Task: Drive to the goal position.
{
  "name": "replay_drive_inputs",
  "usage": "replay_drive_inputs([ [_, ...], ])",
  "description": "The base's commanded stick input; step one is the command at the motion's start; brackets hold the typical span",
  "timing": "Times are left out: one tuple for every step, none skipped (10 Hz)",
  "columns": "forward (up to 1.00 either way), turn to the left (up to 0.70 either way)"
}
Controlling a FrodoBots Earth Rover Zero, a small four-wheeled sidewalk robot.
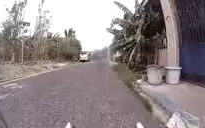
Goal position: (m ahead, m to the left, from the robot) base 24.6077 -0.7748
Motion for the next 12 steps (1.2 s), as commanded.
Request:
replay_drive_inputs([
  [0.19, 0.02],
  [0.13, 0.01],
  [0.13, 0.02],
  [0.14, 0.02],
  [0.13, 0.02],
  [0.13, 0.01],
  [0.13, 0.01],
  [0.13, 0.02],
  [0.13, 0.02],
  [0.13, 0.02],
  [0.13, 0.01],
  [0.14, 0.02],
])
